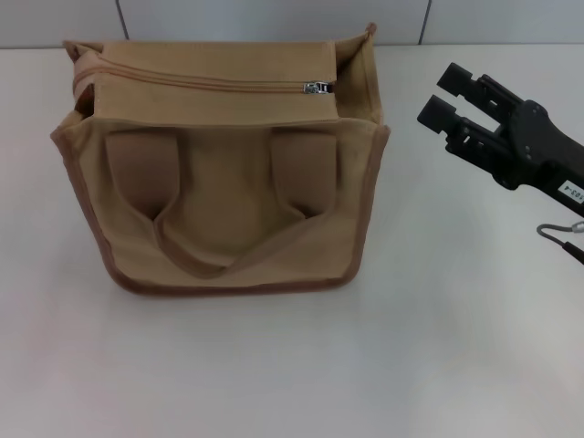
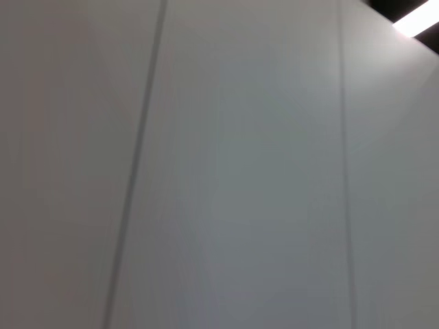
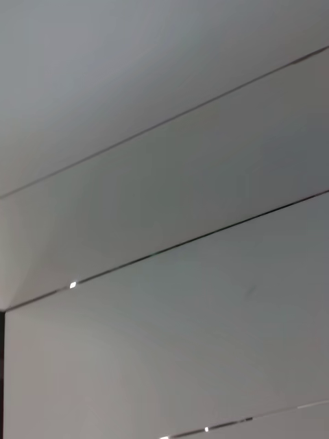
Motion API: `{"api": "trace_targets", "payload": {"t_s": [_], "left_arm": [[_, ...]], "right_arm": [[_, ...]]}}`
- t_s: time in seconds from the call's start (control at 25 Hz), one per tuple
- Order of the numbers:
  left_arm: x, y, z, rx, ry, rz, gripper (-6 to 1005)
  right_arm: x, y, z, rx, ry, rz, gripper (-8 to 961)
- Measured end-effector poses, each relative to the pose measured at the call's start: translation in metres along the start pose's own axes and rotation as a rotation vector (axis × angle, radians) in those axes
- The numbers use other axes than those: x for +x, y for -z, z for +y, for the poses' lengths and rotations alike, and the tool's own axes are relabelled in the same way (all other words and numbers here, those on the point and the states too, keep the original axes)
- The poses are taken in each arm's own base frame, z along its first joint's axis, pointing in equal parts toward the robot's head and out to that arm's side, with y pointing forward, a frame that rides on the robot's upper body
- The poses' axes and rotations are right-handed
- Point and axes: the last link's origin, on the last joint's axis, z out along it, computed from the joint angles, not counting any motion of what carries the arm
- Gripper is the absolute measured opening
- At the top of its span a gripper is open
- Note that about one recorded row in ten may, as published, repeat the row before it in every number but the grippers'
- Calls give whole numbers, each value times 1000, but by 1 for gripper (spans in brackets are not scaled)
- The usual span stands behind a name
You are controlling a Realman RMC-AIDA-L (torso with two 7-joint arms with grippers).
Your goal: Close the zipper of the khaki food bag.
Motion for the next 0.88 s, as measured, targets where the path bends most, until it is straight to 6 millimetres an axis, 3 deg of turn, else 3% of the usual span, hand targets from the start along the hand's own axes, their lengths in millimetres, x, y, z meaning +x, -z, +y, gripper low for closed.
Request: {"api": "trace_targets", "payload": {"t_s": [0.2, 0.36, 0.44, 0.6, 0.76, 0.88], "left_arm": [[12, 37, 1, 58, -2, 1, 703], [21, 53, 7, -85, 71, -97, 756], [21, 54, 9, -129, 80, -132, 782], [7, 51, 35, -428, 49, -318, 782], [-8, 48, 50, -564, 18, -385, 782], [-14, 43, 51, -577, 19, -404, 782]], "right_arm": [[2, -1, 8, -48, 64, -12, 795], [9, -7, 22, -187, 124, 63, 795], [10, -8, 25, -216, 135, 80, 795], [24, -20, 35, -368, 191, 226, 795], [41, -28, 38, -425, 223, 343, 795], [50, -30, 39, -442, 230, 390, 795]]}}
